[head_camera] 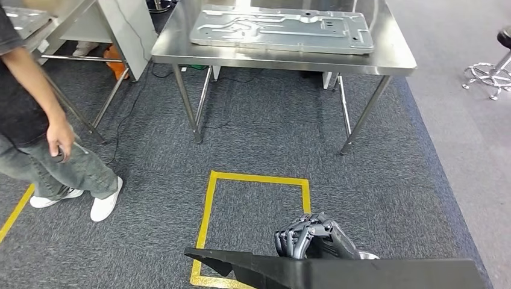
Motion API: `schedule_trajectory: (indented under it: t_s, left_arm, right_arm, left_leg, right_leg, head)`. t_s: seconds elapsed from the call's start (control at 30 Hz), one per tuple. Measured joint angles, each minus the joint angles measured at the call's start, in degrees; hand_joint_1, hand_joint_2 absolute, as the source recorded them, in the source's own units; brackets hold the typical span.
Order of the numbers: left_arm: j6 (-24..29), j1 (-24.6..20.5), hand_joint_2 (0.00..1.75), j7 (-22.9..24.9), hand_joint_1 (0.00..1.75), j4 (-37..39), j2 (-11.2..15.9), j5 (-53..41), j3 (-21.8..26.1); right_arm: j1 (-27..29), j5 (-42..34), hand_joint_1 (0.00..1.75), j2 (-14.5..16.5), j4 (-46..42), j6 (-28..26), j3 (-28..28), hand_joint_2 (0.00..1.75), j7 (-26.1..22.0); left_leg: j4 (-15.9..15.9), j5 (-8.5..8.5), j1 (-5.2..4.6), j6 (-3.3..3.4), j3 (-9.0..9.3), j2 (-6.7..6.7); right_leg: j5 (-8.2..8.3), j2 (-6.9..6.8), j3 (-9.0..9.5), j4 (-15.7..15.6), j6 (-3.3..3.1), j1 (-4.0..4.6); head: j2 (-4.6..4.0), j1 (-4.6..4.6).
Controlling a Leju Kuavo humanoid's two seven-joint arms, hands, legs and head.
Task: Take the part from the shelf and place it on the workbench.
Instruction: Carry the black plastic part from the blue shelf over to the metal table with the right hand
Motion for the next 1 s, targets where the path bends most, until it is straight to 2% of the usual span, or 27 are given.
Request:
schedule_trajectory:
  t_s: [0.03,0.1,0.13,0.17,0.2,0.23,0.27,0.3,0.33,0.37,0.4,0.47,0.5,0.53,0.6,0.63,0.67,0.7,0.73,0.77,0.83,0.87,0.9,1.0]
  left_arm:
    - [-0.1,-0.1,1.75,0.0,0.0,0.0,0.0,0.0,0.0]
    - [-0.2,0.0,1.75,-0.1,0.0,0.0,0.0,0.1,0.0]
    - [-0.2,0.1,1.75,-0.1,0.0,0.0,0.0,0.1,0.0]
    - [-0.2,0.3,1.75,-0.1,0.0,0.0,0.0,0.1,0.0]
    - [-0.2,0.4,1.75,-0.1,0.0,0.0,0.0,0.1,0.0]
    - [-0.2,0.5,1.75,-0.1,0.0,0.0,0.0,0.1,0.0]
    - [-0.2,0.5,1.75,-0.1,0.0,0.0,0.0,0.1,0.0]
    - [-0.3,0.5,1.75,-0.1,0.0,0.0,0.0,0.1,0.0]
    - [-0.3,0.5,1.75,-0.1,0.0,0.0,0.1,0.1,0.1]
    - [-0.4,0.5,1.75,-0.1,0.0,0.0,0.1,0.2,0.1]
    - [-0.6,0.4,1.75,0.0,0.0,0.0,0.1,0.4,0.1]
    - [-1.2,0.2,1.75,-0.1,0.0,0.0,0.2,0.8,0.2]
    - [-1.5,0.1,1.75,-0.1,0.0,0.0,0.1,1.1,0.2]
    - [-1.8,0.0,1.75,-0.1,0.0,0.0,0.1,1.2,0.2]
    - [-2.2,0.2,1.75,-0.2,0.0,0.0,0.1,1.3,0.4]
    - [-2.3,0.3,1.75,-0.2,0.0,0.0,0.1,1.3,0.5]
    - [-2.4,0.5,1.75,-0.2,0.0,0.0,0.1,1.3,0.6]
    - [-2.4,0.5,1.75,-0.2,0.0,0.0,0.1,1.3,0.7]
    - [-2.5,0.5,1.75,-0.2,0.0,0.0,0.1,1.3,0.8]
    - [-2.5,0.5,1.75,-0.2,0.0,0.0,0.1,1.3,0.9]
    - [-2.6,0.4,1.75,-0.2,0.0,0.0,0.1,1.3,1.0]
    - [-2.6,0.4,1.75,-0.3,0.0,0.0,0.1,1.3,1.0]
    - [-2.7,0.4,1.75,-0.3,0.0,0.0,0.1,1.3,1.1]
    - [-2.9,0.3,1.75,-0.6,0.0,0.0,0.1,1.3,1.1]
  right_arm:
    - [-0.2,-0.1,1.71,0.0,0.0,-0.2,0.1,1.75,0.2]
    - [-0.5,-0.3,1.71,0.0,0.1,-0.3,0.3,1.75,0.3]
    - [-0.6,-0.3,1.71,0.1,0.2,-0.4,0.4,1.75,0.4]
    - [-0.7,-0.3,1.71,0.1,0.2,-0.4,0.5,1.75,0.4]
    - [-0.7,-0.3,1.71,0.1,0.3,-0.4,0.6,1.75,0.4]
    - [-0.7,-0.3,1.71,0.1,0.4,-0.4,0.7,1.75,0.4]
    - [-0.8,-0.4,1.71,0.1,0.5,-0.4,0.7,1.75,0.4]
    - [-0.8,-0.4,1.71,0.1,0.5,-0.4,0.8,1.75,0.4]
    - [-1.0,-0.2,1.71,0.1,0.5,-0.5,0.8,1.75,0.4]
    - [-1.1,0.0,1.71,0.1,0.6,-0.7,0.8,1.75,0.4]
    - [-1.2,0.3,1.71,0.1,0.6,-0.9,0.9,1.75,0.4]
    - [-1.3,0.8,1.71,0.1,0.7,-1.3,0.9,1.75,0.4]
    - [-1.3,1.0,1.71,0.1,0.7,-1.4,0.9,1.75,0.4]
    - [-1.5,1.1,1.71,0.1,0.7,-1.5,0.9,1.75,0.3]
    - [-1.8,1.4,1.71,0.1,0.7,-1.5,0.9,1.75,0.3]
    - [-1.9,1.4,1.71,0.1,0.8,-1.6,1.0,1.75,0.3]
    - [-2.0,1.5,1.71,0.1,0.8,-1.6,1.0,1.75,0.3]
    - [-2.0,1.5,1.71,0.1,0.9,-1.6,1.0,1.75,0.3]
    - [-2.0,1.6,1.71,0.0,0.9,-1.6,1.0,1.75,0.3]
    - [-2.0,1.6,1.71,0.0,0.9,-1.6,1.0,1.75,0.3]
    - [-2.0,1.6,1.71,0.0,1.0,-1.6,1.0,1.75,0.3]
    - [-2.1,1.6,1.71,0.0,1.0,-1.6,1.0,1.75,0.3]
    - [-2.1,1.6,1.71,0.0,1.0,-1.7,1.0,1.75,0.3]
    - [-2.1,2.0,1.71,0.0,1.0,-2.3,1.1,1.75,0.3]
  left_leg:
    - [1.4,-1.09,0.13,-0.24,-0.5,-1.33]
    - [8.0,-4.75,0.3,-0.48,-3.48,-4.48]
    - [12.2,-6.51,0.32,-0.51,-5.59,-5.17]
    - [15.5,-7.39,0.3,-0.52,-7.39,-5.44]
    - [16.8,-7.05,0.3,-0.48,-8.35,-5.55]
    - [15.5,-5.44,0.3,-0.37,-8.15,-5.69]
    - [12.2,-3.03,0.3,-0.2,-6.96,-6.07]
    - [7.9,-0.68,0.31,0.08,-5.27,-7.08]
    - [4.2,0.94,0.3,0.35,-3.79,-8.07]
    - [1.7,1.77,0.25,0.62,-2.84,-8.86]
    - [0.5,1.92,0.14,0.88,-2.42,-9.36]
    - [0.2,2.03,0.08,1.43,-2.24,-8.85]
    - [0.0,2.23,0.18,1.8,-2.07,-8.53]
    - [-0.3,2.43,0.34,2.18,-1.92,-8.16]
    - [-0.6,2.55,0.46,2.67,-1.79,-7.33]
    - [-0.6,2.5,0.43,2.76,-1.81,-6.93]
    - [-0.5,2.43,0.4,2.75,-1.8,-6.53]
    - [-0.5,2.35,0.39,2.67,-1.77,-6.22]
    - [-0.5,2.24,0.39,2.56,-1.66,-5.97]
    - [-0.5,2.1,0.39,2.42,-1.47,-5.8]
    - [-0.5,1.73,0.29,2.01,-1.02,-5.58]
    - [-0.4,1.55,0.21,1.72,-0.89,-5.51]
    - [-0.4,1.39,0.14,1.37,-0.82,-5.45]
    - [-0.3,0.95,0.23,0.29,-0.62,-5.27]
  right_leg:
    - [0.16,0.58,0.15,-0.3,-0.39,-0.16]
    - [0.32,1.75,0.25,-0.5,-0.91,-0.23]
    - [0.31,2.41,0.19,-0.4,-1.03,-0.15]
    - [0.27,3.18,0.18,-0.3,-1.09,-0.07]
    - [0.23,3.99,0.21,-0.2,-1.12,0.0]
    - [0.16,4.82,0.3,-0.1,-1.11,0.04]
    - [0.08,5.61,0.43,0.0,-1.05,0.05]
    - [-0.03,6.27,0.55,0.0,-0.94,0.02]
    - [-0.16,6.89,0.56,0.2,-0.76,0.06]
    - [-0.24,7.41,0.46,0.3,-0.49,0.04]
    - [-0.26,7.84,0.31,0.4,-0.16,-0.03]
    - [-0.18,8.5,0.08,0.3,0.59,-0.16]
    - [-0.39,7.95,-0.05,0.5,0.89,-0.14]
    - [-1.14,6.79,-0.55,1.6,1.14,-0.09]
    - [-4.42,3.68,-3.42,7.5,1.59,-0.12]
    - [-6.28,2.76,-5.53,11.6,1.82,-0.25]
    - [-7.45,2.34,-7.4,15.1,2.06,-0.41]
    - [-7.53,2.18,-8.42,16.8,2.22,-0.57]
    - [-6.4,2.09,-8.2,16.2,2.29,-0.7]
    - [-4.39,1.98,-6.78,13.2,2.27,-0.8]
    - [-0.65,1.66,-2.44,4.7,1.94,-0.73]
    - [0.2,1.57,-1.01,1.9,1.68,-0.58]
    - [0.35,1.54,-0.32,0.5,1.41,-0.38]
    - [0.21,1.78,-0.21,0.2,0.4,-0.21]
  head:
    - [0.0,-0.01]
    - [0.0,-0.02]
    - [0.0,-0.03]
    - [0.0,-0.03]
    - [0.0,-0.03]
    - [0.0,-0.03]
    - [0.0,-0.03]
    - [0.0,-0.03]
    - [0.0,-0.02]
    - [0.0,-0.02]
    - [0.0,-0.02]
    - [0.0,-0.03]
    - [0.0,-0.02]
    - [0.0,-0.01]
    - [0.0,0.01]
    - [0.0,0.0]
    - [0.0,0.01]
    - [0.0,0.0]
    - [0.0,0.01]
    - [0.0,0.01]
    - [0.0,0.01]
    - [0.0,0.01]
    - [0.0,0.0]
    - [0.0,-0.01]
